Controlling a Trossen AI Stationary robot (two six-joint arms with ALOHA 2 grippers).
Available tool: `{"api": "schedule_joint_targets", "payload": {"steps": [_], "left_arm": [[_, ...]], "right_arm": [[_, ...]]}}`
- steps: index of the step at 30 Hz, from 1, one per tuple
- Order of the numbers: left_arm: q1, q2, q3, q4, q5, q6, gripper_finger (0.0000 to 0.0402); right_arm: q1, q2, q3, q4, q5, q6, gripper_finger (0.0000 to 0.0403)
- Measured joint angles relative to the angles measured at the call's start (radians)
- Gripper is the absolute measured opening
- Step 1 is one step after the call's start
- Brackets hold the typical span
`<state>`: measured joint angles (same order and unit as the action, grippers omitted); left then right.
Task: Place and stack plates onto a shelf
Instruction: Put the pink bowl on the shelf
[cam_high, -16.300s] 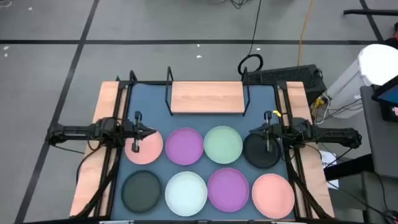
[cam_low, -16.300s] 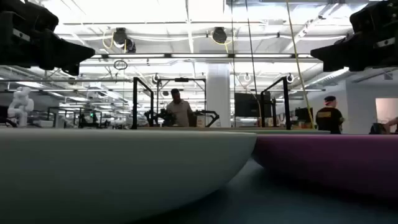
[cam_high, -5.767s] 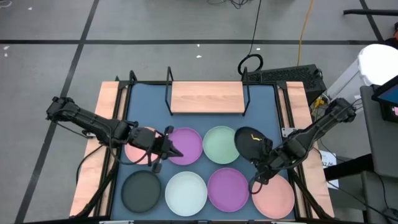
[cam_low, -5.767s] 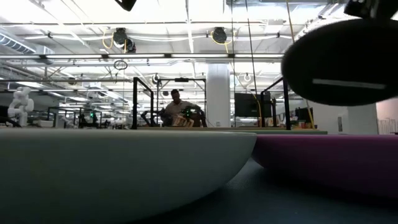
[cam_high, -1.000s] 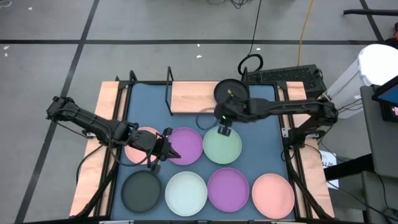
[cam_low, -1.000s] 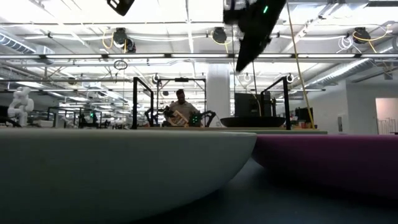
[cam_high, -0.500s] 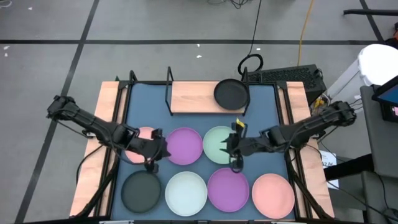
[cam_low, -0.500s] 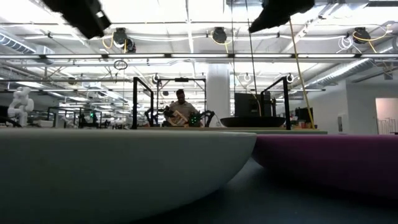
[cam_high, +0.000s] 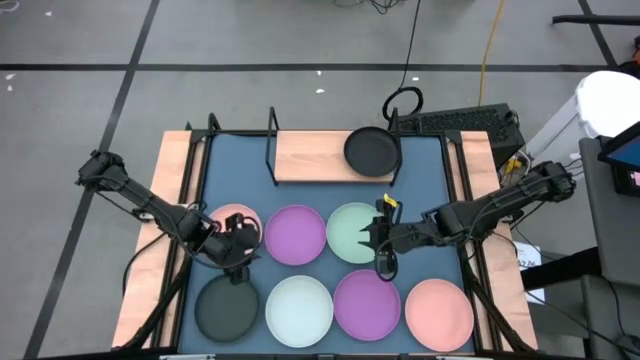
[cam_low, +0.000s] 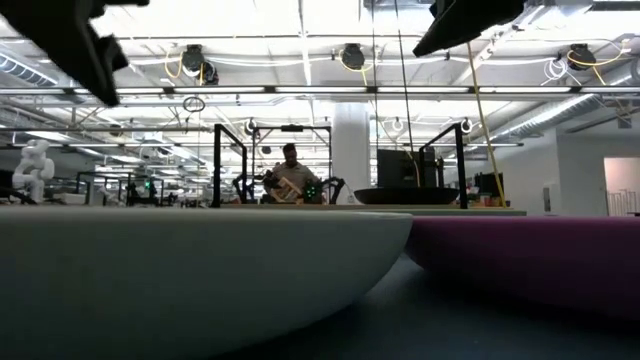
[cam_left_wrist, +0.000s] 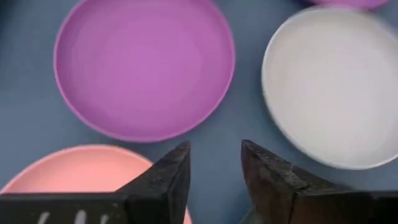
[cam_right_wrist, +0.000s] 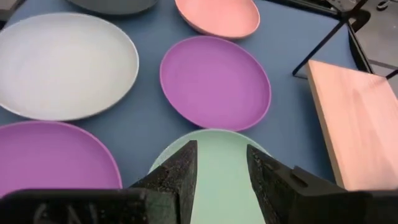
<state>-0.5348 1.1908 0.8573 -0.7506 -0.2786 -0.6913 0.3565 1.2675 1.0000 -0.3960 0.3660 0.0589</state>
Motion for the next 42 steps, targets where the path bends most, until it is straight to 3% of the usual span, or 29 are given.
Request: {"api": "schedule_joint_targets", "payload": {"steps": [8, 13, 37, 42], "left_arm": [[-0.018, 0.000, -0.152, 0.039, -0.003, -0.158, 0.0154], [-0.033, 0.000, -0.227, 0.151, 0.016, -0.167, 0.0154], [-0.038, 0.000, -0.377, 0.229, 0.016, -0.255, 0.0154], [-0.055, 0.000, -0.382, 0.231, 0.017, -0.255, 0.0123]], "right_arm": [[0.000, 0.000, 0.000, -0.120, 0.002, 0.010, 0.0121], [0.000, 0.000, 0.000, -0.119, 0.003, 0.007, 0.0121], [-0.001, 0.000, 0.000, -0.133, 0.031, 0.000, 0.0121], [-0.001, 0.000, 0.000, -0.157, 0.031, 0.004, 0.0121]]}}
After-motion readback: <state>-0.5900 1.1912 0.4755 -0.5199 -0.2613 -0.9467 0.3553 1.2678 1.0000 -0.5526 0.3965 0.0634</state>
